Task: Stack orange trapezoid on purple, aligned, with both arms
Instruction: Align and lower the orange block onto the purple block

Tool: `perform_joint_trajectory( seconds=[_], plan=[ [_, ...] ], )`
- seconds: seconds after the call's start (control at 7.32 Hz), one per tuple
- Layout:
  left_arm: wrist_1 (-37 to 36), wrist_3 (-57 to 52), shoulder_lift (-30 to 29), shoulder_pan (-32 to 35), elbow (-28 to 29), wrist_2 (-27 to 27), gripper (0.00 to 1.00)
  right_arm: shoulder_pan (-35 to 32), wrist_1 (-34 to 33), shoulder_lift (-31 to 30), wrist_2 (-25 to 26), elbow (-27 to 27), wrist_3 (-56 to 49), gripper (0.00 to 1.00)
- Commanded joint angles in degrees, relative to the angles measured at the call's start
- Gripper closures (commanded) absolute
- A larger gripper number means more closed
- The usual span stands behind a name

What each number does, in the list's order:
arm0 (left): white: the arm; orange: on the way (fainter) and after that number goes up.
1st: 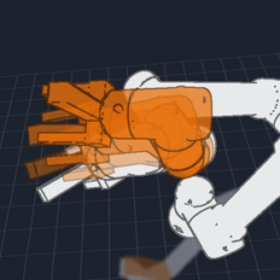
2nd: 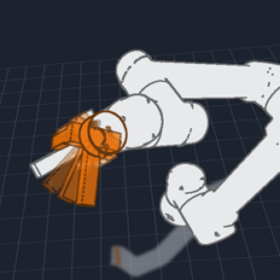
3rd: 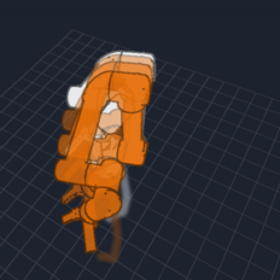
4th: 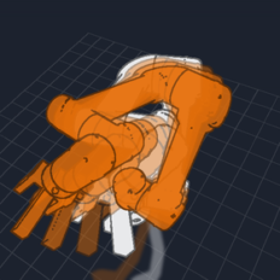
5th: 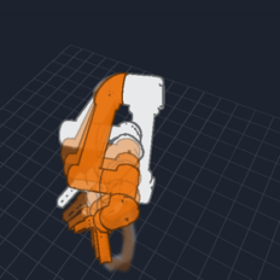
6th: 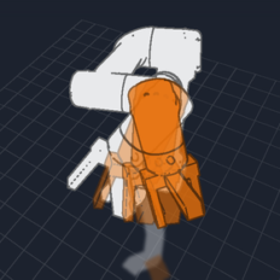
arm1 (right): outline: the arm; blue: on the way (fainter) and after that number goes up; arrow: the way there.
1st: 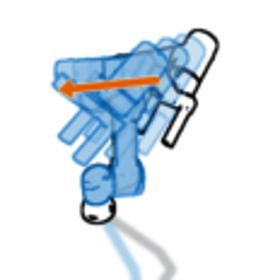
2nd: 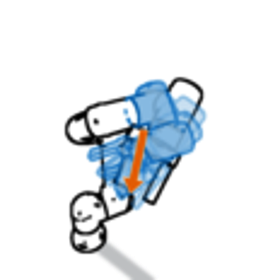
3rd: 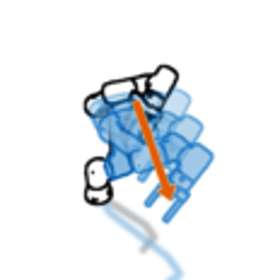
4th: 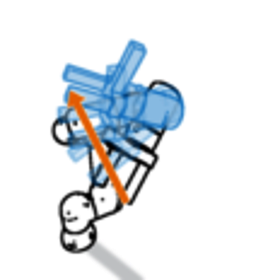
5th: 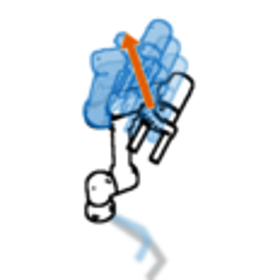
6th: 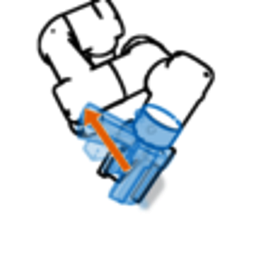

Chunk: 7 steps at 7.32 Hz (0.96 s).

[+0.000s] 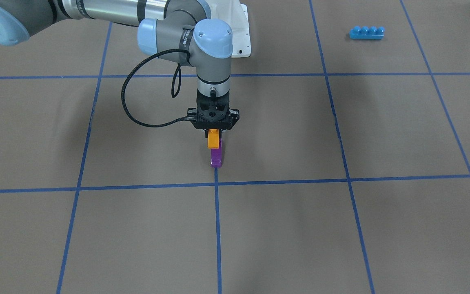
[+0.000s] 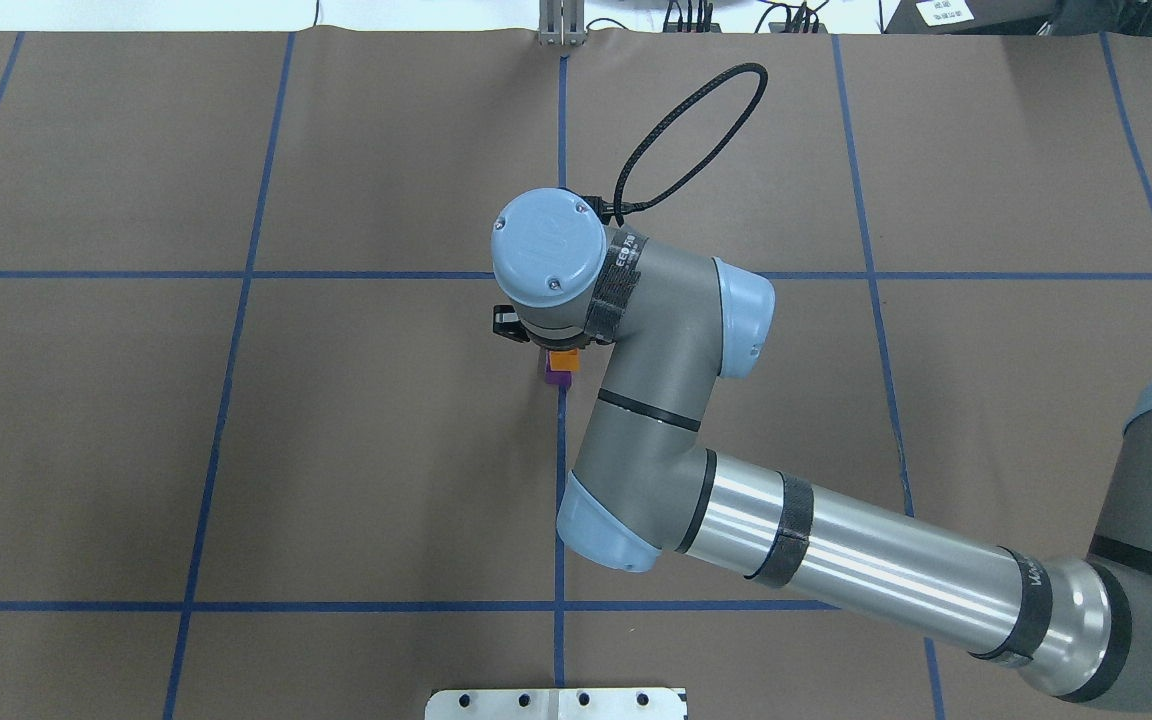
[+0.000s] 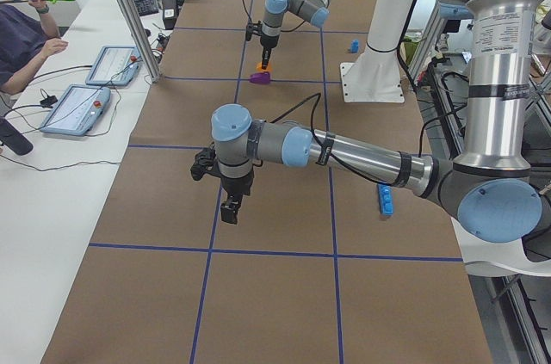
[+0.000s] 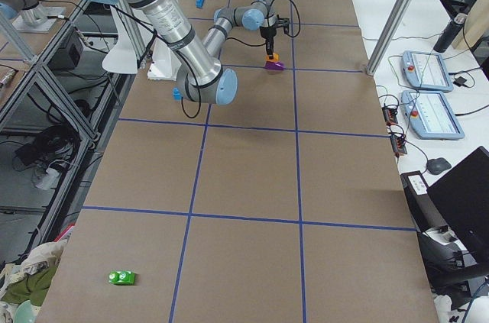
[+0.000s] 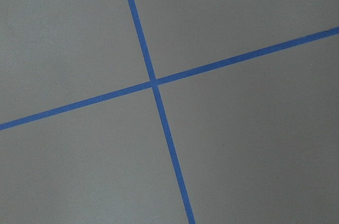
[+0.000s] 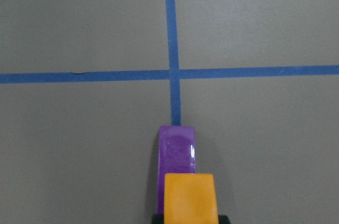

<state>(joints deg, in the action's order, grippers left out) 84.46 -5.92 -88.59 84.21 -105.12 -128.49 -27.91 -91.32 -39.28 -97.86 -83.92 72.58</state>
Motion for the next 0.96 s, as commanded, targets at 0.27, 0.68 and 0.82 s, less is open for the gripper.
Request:
perform_joint_trajectory(
  seconds=[0.27,0.68,0.82],
  plan=[
    [0.0,0.0,0.0,0.0,0.0,0.0,0.0,0.5,3.3,-0.2,0.6,2.4,0.3,1.0],
    [0.0,0.0,-0.1,0.0,0.0,0.0,0.0,0.9,3.3,-0.4,0.6,2.6,0.6,1.0],
    [0.0,0.0,-0.1,-0.1,0.0,0.0,0.0,1.0,3.3,-0.4,0.6,2.6,0.6,1.0]
  ],
)
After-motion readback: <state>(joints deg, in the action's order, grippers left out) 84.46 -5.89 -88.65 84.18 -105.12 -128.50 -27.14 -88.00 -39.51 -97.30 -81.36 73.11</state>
